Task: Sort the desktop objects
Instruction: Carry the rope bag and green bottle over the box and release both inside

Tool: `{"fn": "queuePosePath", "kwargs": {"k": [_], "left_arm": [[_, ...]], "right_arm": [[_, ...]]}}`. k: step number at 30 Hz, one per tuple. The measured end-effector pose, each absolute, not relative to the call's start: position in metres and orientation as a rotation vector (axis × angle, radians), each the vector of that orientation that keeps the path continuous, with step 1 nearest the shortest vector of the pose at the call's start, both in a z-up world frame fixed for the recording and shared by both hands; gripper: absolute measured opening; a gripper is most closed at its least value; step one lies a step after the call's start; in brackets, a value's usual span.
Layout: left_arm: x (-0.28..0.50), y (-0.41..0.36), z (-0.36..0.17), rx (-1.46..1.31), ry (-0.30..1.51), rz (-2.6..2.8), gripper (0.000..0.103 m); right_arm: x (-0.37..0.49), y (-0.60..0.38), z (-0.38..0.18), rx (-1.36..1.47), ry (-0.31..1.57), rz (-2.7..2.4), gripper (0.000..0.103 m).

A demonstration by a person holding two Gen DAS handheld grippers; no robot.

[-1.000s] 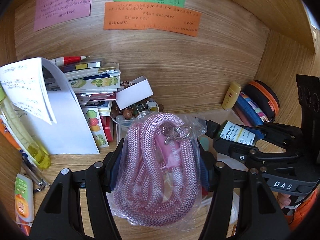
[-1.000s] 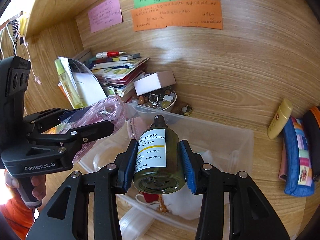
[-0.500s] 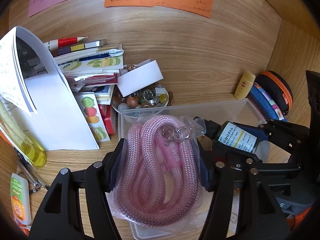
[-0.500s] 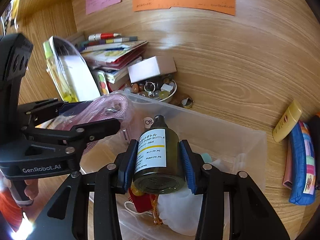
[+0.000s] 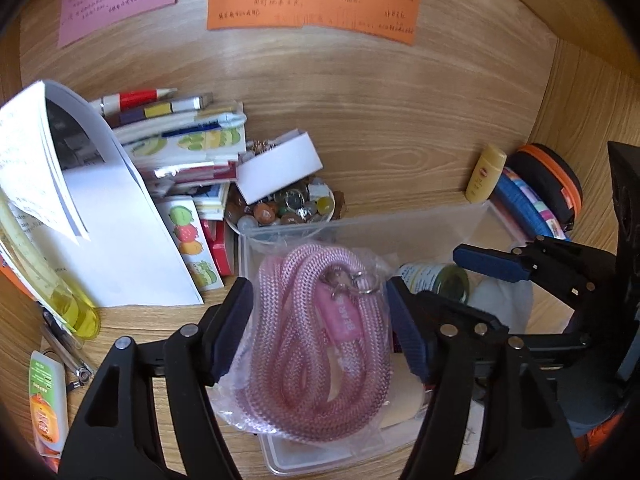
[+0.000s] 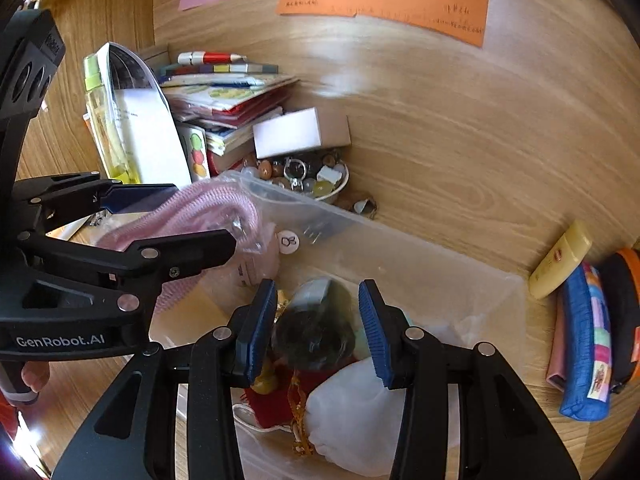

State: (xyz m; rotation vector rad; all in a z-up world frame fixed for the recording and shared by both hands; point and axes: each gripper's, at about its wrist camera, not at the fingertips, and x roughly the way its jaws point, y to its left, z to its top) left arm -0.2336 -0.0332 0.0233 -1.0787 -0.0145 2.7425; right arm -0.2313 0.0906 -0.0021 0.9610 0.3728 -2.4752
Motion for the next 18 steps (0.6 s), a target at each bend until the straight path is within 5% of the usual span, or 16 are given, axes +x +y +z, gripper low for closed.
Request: {"fn": "queuePosePath", "kwargs": {"k": [13,18], "left_arm": [[-0.203,-0.036,0.051,-1.000,-0.027,2.787,0.076],[-0.186,-0.038,0.059,-0.968,-0.036,2.828,0.091]], "right_arm": [[-0.206,0.097,0.028,0.874,0.342,-2.521,0.069],[-0.189,0.103,0.040,0.825,0.363,-2.563,0.083]]}}
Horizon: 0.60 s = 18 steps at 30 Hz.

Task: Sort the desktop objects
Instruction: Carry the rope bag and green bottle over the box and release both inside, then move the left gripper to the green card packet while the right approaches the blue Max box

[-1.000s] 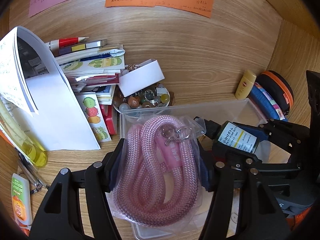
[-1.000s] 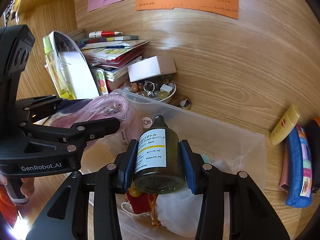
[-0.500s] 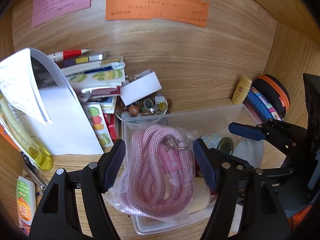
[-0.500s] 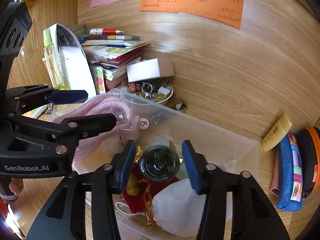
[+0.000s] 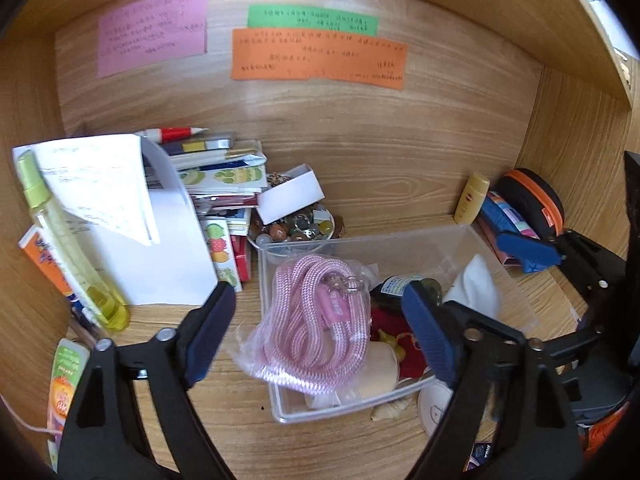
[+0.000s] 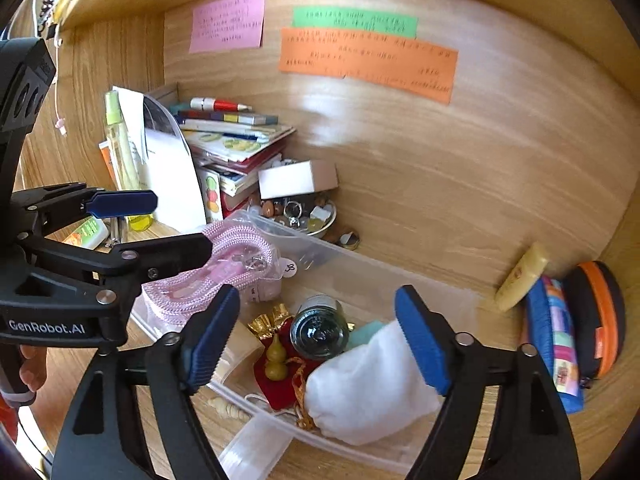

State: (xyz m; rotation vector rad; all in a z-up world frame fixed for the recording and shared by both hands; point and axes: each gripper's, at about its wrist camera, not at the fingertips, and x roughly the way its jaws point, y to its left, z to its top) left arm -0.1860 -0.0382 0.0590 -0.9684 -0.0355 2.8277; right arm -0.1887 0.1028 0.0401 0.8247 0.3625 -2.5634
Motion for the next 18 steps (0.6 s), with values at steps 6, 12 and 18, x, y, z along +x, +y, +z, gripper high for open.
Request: {"fn": "queuePosePath", "kwargs": {"k": [6,12,18], "left_arm": [[-0.162,-0.038,0.059,-0.968,-0.039,2.848,0.094],[-0.139,-0.034,0.054,-0.990,-0.048,2.847,0.096],[-0.112,-0.024,0.042,-1.025,-0.026,2.854,0.096]], "right_arm": [[-0.164,0.120,0.045,0.816,0.338,-2.594,0.090],[-0.141,0.143,0.041,0.834,0.282,-2.631,0.097],[-0.122,0.168,0.032,0.898,0.182,-2.630,0.097]]}}
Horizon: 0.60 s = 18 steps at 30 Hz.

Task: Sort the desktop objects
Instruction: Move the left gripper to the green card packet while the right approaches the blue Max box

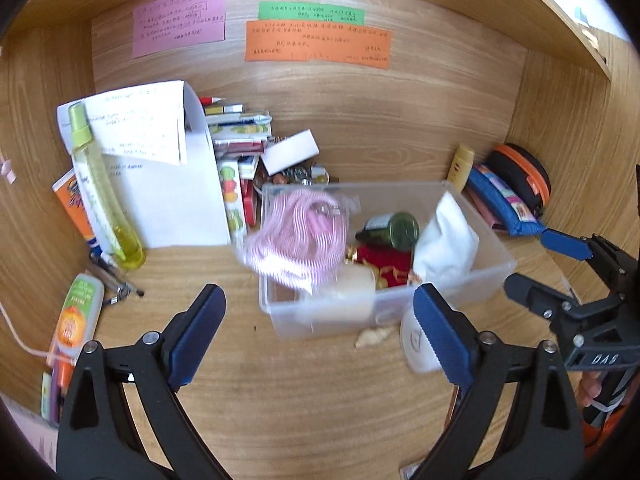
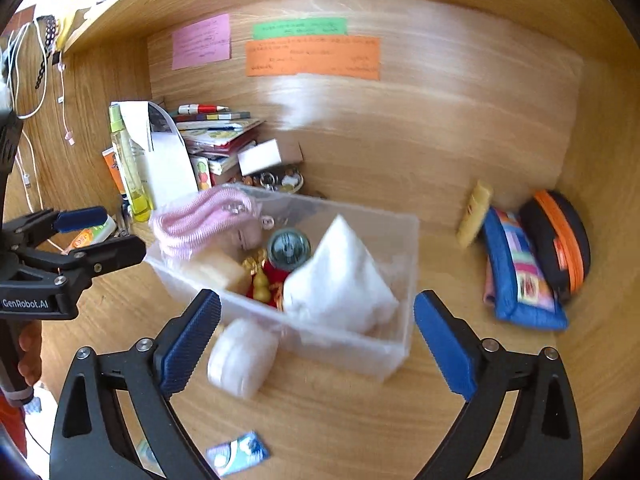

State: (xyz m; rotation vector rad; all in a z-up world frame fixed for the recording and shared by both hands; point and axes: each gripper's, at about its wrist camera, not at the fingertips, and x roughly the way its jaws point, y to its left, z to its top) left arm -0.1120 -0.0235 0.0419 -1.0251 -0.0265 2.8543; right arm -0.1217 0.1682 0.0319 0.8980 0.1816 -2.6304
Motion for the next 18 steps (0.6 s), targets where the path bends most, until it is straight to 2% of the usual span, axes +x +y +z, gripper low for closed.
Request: {"fn": "queuePosePath", "kwargs": {"k": [18], "left_arm": [[-0.040,0.006,-0.016,-1.185,-0.049,2.791,0.096]], "right_arm": [[-0.064,0.197,-0.015,1.000,0.172,-2.609,0.097]]}}
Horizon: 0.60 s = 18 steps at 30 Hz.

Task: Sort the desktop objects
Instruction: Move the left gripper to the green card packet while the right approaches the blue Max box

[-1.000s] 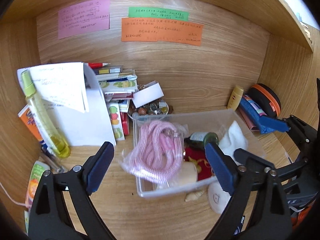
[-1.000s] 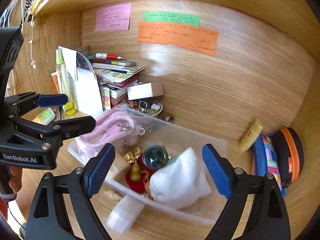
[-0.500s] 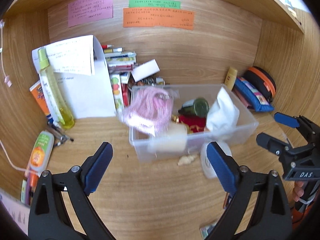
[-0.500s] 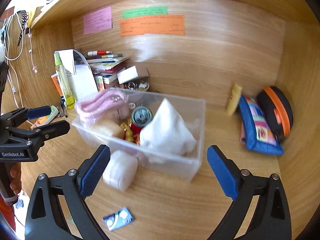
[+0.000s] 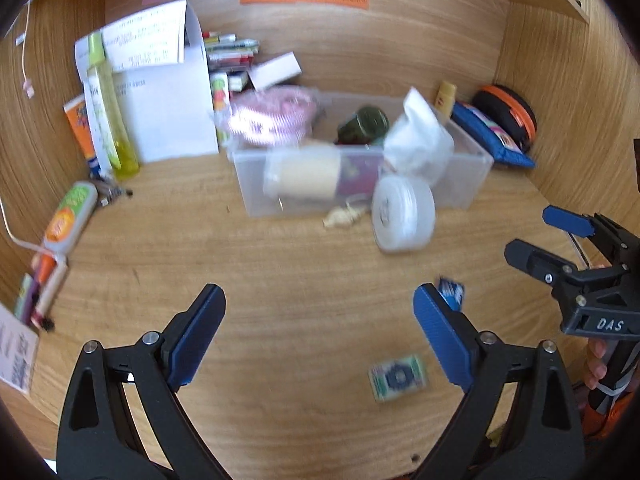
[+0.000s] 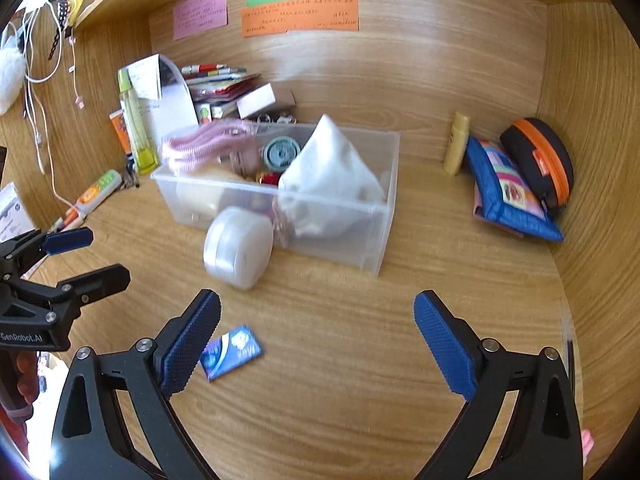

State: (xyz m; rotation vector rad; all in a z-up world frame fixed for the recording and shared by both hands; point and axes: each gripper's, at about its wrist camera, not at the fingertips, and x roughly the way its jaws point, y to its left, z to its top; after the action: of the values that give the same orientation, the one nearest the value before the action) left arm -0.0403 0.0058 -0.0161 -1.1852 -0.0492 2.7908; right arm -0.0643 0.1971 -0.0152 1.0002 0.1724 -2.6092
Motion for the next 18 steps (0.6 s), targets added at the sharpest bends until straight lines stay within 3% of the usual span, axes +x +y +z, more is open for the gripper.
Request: {"fn": "queuePosePath", "kwargs": {"k": [10,18], "left_arm": [[-0.021,0.023,-0.049,-1.268,-0.058,2.690,0.096],[-0.016,0.036,-0.061,-1.279,0.079,2.713,0.096]], "right_arm": [[-0.046,0.198,-0.043,1.053,0.190,-2.588,0.097],[-0.042,0.186,-0.056,1.067,0.248,-2.549,0.097]]}}
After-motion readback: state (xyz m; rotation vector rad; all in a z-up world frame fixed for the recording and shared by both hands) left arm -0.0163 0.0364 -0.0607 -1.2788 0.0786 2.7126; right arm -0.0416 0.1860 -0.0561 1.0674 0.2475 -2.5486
